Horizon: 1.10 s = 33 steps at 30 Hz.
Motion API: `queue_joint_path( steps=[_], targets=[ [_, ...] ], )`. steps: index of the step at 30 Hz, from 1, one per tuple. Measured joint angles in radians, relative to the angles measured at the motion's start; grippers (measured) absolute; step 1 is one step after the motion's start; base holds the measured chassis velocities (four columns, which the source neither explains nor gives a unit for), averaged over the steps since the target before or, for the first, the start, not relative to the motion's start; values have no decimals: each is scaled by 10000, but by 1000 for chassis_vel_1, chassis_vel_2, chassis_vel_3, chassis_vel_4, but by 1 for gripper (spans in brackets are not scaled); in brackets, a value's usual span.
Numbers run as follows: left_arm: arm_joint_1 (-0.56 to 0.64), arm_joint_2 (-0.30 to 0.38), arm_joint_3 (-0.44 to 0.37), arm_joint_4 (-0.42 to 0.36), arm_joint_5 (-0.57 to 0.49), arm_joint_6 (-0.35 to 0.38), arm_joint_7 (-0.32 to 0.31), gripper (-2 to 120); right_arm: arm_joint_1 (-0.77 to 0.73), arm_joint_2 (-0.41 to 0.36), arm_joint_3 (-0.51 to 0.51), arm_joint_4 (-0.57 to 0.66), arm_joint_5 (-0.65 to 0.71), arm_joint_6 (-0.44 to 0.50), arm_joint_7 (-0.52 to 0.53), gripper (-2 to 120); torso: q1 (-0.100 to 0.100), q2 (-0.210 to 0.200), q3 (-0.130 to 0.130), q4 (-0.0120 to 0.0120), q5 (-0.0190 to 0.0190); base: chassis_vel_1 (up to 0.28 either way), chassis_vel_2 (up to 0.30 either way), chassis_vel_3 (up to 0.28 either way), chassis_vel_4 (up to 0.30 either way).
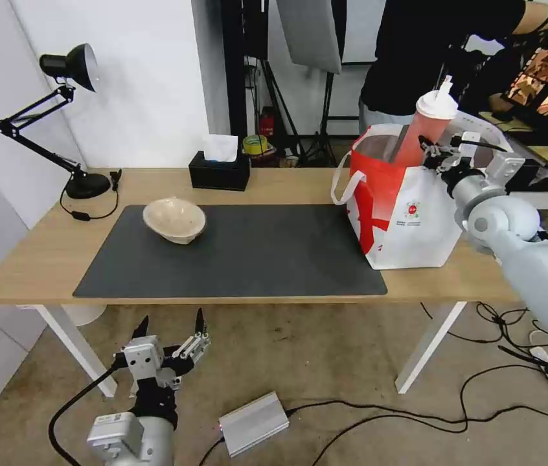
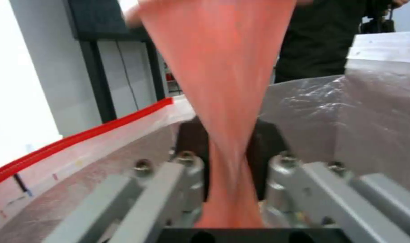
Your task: Pick up the trash from the table and place it into the takeout bag.
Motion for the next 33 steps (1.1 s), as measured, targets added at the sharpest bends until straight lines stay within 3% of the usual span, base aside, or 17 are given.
queue_joint_path(
  steps=[3, 5, 15, 19, 23, 33],
  targets=[
    [-5, -5, -1, -1, -16, 0, -112, 100, 1, -10, -19, 37, 0, -7, 28, 26, 0, 0, 0, 0, 0, 0, 0, 0, 0],
    [24, 36, -41, -49, -31, 0, -154, 100, 30, -25, -29, 75, 6, -22, 43, 40, 0, 0, 0, 0, 1, 0, 0, 0, 0],
    [4, 41, -126, -150, -144, 41, -163, 100, 65, -120, 35, 203, -33, -70, 54, 70, 0, 0, 0, 0, 2, 0, 0, 0, 0],
    [37, 41, -117, -154, -123, 45, -166, 100, 103, -314, 62, 404, -40, -95, 73, 90, 0, 0, 0, 0, 2, 0, 0, 0, 0],
    [53, 30, -82, -168, -72, 44, -166, 100, 46, -480, 64, 567, -40, -100, 78, 99, 0, 0, 0, 0, 2, 0, 0, 0, 0],
    [122, 103, -100, -176, -46, 19, -164, 100, -504, -857, 603, 1288, -25, -119, 122, 100, 0, 1, 0, 0, 1, 0, 0, 0, 0]
  ],
)
